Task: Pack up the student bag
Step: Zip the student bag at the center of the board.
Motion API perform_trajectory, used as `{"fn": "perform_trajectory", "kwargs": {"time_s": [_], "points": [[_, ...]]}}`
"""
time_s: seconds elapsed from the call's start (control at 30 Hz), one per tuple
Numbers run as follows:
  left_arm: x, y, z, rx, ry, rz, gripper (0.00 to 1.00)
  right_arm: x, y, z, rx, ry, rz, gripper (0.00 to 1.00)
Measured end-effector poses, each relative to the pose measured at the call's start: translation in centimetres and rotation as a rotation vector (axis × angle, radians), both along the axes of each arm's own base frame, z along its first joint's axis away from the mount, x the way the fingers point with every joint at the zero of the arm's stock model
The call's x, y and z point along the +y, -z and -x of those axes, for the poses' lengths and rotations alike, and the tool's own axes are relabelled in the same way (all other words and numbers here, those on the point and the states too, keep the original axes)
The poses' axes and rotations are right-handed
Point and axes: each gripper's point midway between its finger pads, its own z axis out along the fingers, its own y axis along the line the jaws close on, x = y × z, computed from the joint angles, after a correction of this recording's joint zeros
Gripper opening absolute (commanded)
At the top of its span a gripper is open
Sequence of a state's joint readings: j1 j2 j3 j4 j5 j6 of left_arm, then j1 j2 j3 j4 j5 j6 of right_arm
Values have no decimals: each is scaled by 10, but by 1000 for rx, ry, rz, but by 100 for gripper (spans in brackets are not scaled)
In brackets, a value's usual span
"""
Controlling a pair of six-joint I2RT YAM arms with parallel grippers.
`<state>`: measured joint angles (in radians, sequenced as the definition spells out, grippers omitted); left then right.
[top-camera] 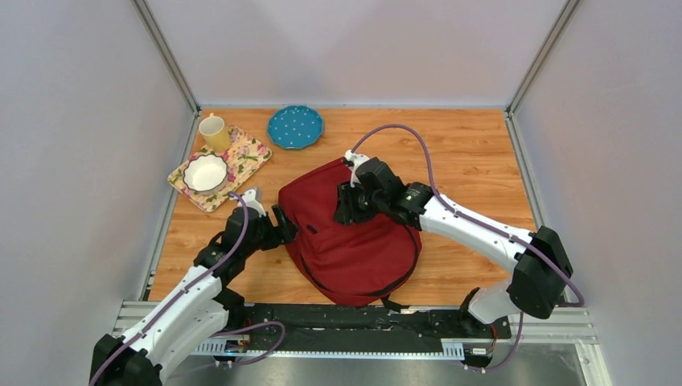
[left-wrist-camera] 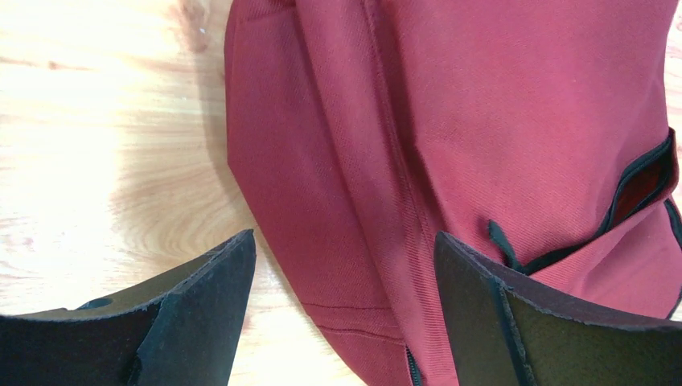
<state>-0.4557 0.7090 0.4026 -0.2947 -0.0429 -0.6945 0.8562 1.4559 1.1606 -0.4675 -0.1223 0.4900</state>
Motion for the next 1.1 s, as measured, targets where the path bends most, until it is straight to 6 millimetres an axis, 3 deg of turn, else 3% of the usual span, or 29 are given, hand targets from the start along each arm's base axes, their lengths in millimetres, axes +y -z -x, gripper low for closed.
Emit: {"fn": "perform_trajectory", "kwargs": {"time_s": [0.17,0.53,0.63,0.67,0.73,1.1], "points": [[-8,18,3,41,-16,111,88,9,-1,11,-10,-28,10,44],[-20,9,-5,-25,-68,301,85,37,9,11,-60,-45,80,44],[-19,12,-5,-30,-87,331,79,40,16,11,-53,-49,102,44],[-19,13,-4,-28,-91,337,69,41,17,11,-52,-48,109,44],[-19,14,-4,-24,-99,351,59,43,19,10,-53,-48,114,43],[-23,8,-7,-39,-95,388,33,70,33,11,-105,-87,204,41]]}}
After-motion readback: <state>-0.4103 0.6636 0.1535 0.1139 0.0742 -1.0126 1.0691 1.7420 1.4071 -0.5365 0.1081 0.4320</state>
